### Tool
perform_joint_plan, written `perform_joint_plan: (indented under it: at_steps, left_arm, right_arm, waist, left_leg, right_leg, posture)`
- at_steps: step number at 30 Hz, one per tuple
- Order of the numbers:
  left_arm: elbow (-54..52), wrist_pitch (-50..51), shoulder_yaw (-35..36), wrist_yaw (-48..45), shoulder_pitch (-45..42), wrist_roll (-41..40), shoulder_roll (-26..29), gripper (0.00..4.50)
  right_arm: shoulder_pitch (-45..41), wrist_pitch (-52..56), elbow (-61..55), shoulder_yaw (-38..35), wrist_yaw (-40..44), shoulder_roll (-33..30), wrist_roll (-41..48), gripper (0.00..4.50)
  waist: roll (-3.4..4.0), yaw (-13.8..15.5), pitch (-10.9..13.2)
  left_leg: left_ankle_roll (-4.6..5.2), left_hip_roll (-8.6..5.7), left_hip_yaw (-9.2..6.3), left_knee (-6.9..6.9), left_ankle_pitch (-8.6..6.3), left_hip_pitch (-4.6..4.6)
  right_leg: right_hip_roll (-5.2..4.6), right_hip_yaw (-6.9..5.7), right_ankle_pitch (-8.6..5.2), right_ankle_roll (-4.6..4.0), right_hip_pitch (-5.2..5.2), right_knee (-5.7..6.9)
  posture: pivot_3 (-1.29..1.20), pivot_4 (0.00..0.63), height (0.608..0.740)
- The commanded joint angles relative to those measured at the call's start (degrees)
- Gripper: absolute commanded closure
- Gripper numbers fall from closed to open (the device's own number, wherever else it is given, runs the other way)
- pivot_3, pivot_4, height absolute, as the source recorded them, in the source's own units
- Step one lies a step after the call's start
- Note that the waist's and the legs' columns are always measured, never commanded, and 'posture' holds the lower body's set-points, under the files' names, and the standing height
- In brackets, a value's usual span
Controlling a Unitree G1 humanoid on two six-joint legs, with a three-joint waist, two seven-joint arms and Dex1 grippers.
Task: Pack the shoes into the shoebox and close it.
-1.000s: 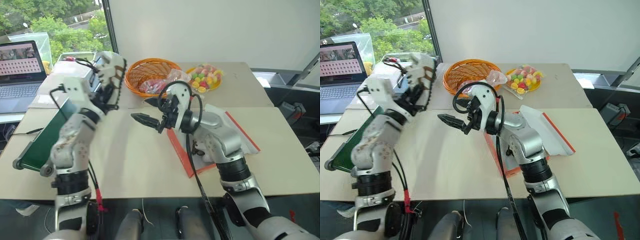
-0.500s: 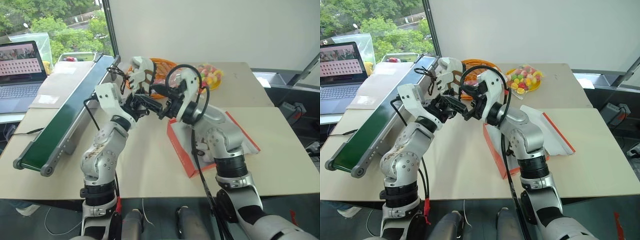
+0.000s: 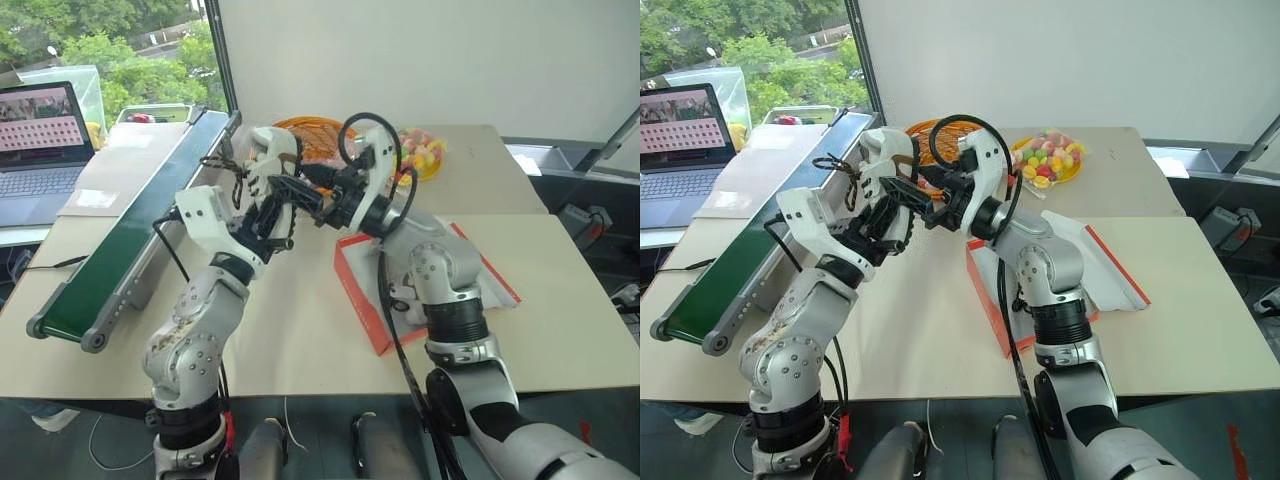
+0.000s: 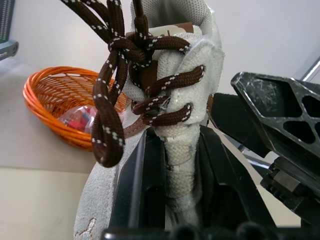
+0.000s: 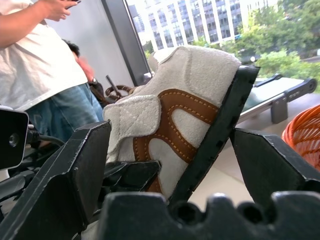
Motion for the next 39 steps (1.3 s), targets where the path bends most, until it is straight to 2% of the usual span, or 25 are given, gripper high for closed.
perform_joint_plan:
  at_steps: [1, 13, 21, 27, 30, 35, 39]
  left_arm:
    - [-2.2, 0.5, -4.3, -2.5, 2.6, -1.4, 0.1, 3.70]
    - [-1.6, -1.6, -7.5, -5.1, -5.2, 2.4, 3.8, 3.70]
    - [-2.8, -4.8, -10.0, -6.3, -10.0, 8.1, 6.6, 3.70]
    - [-3.9, -5.3, -9.6, -7.0, -9.9, 10.2, 7.8, 3.70]
    - [-3.7, -5.3, -10.1, -7.4, -9.6, 11.1, 7.8, 3.75]
    - [-3.1, -5.2, -9.9, -7.7, -10.0, 11.9, 7.5, 3.75]
    - [-2.8, -4.8, -9.3, -8.3, -10.3, 11.6, 7.4, 3.75]
  right_arm:
    - [-2.9, -0.7, -0.9, -1.4, -0.2, 0.5, 1.5, 0.00]
    - [-3.1, 1.0, 1.7, -1.5, -2.3, 1.0, 0.5, 0.00]
    - [-3.4, 3.0, 3.7, -2.2, -3.4, 1.2, 0.8, 0.00]
    - [-3.5, 3.9, 4.7, -1.8, -2.9, 1.6, 1.3, 0.00]
    - [-4.0, 3.7, 5.2, -2.3, -2.8, 2.0, 1.9, 0.70]
    - [-4.5, 3.7, 5.5, -2.5, -2.6, 2.1, 2.3, 2.38]
    - [-4.6, 3.6, 5.8, -2.5, -2.4, 2.1, 2.3, 3.39]
  waist:
    - [0.00, 0.0, 0.0]
    - [0.00, -0.1, 0.0]
    - [0.01, 0.0, 0.0]
    - [0.01, -0.1, 0.0]
    - [0.01, -0.1, 0.0]
    - [0.01, -0.1, 0.0]
    - [0.01, -0.1, 0.0]
  left_leg:
    - [0.00, 0.00, 0.00, 0.00, 0.00, 0.00]
    - [0.01, 0.06, 0.01, -0.01, 0.00, -0.01]
    - [0.01, 0.07, 0.01, -0.01, 0.00, -0.01]
    - [0.01, 0.11, 0.01, -0.03, 0.00, -0.02]
    - [0.01, 0.12, 0.02, -0.03, 0.00, -0.01]
    - [0.01, 0.12, 0.02, -0.04, 0.00, -0.03]
    - [0.01, 0.13, 0.02, -0.03, 0.00, -0.02]
  right_leg:
    - [0.00, 0.00, 0.00, 0.00, 0.01, -0.01]
    - [0.08, 0.02, 0.02, -0.03, -0.01, -0.05]
    - [0.10, 0.04, 0.02, -0.03, -0.01, -0.05]
    - [0.14, 0.06, 0.03, -0.05, -0.05, -0.03]
    - [0.14, 0.06, 0.03, -0.05, -0.04, -0.03]
    - [0.14, 0.06, 0.03, -0.05, -0.05, -0.04]
    - [0.15, 0.07, 0.03, -0.05, -0.05, -0.03]
  posture:
    - [0.00, 0.150, 0.740]
    - [0.00, 0.150, 0.740]
    - [0.00, 0.150, 0.740]
    - [0.00, 0.150, 0.740]
    - [0.00, 0.150, 0.740]
    - [0.00, 0.150, 0.740]
    - [0.00, 0.150, 0.740]
